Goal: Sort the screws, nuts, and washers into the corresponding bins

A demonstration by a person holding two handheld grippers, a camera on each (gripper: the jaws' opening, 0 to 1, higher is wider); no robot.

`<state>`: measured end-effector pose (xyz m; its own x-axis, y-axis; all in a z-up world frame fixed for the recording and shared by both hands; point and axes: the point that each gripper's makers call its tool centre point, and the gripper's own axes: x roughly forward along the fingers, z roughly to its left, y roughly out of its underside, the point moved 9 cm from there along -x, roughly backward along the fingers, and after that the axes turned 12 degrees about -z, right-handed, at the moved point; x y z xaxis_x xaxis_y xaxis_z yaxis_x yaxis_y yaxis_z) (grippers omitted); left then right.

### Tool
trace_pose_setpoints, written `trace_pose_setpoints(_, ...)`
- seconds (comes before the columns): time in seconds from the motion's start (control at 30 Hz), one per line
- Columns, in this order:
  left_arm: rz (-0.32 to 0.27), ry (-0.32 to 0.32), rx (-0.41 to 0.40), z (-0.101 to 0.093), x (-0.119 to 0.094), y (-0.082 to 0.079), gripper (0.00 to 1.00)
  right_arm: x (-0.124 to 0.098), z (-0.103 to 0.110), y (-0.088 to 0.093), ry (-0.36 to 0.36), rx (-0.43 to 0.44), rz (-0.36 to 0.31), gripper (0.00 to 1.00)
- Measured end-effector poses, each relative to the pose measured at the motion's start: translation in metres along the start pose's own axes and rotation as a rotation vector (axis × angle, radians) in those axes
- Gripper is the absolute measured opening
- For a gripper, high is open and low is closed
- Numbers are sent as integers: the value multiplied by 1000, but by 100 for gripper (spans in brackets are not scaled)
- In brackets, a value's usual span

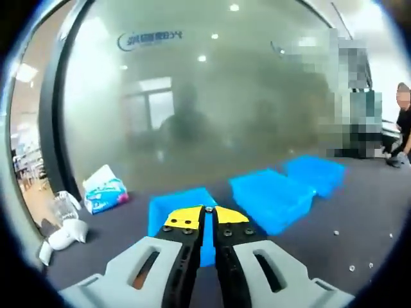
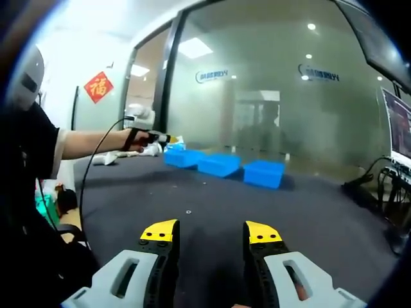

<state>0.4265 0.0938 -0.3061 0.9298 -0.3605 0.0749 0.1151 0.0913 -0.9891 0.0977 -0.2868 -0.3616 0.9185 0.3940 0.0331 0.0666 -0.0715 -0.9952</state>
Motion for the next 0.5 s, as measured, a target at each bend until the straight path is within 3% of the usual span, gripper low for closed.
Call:
trace_pose_setpoints(0.33, -1, -134, -105, 20, 24, 7, 4, 0, -2, 2, 4, 4, 3, 36)
trace_pose_setpoints(0.5, 4, -155, -86, 23, 35, 12, 4, -1, -3, 2, 7, 5, 4, 36)
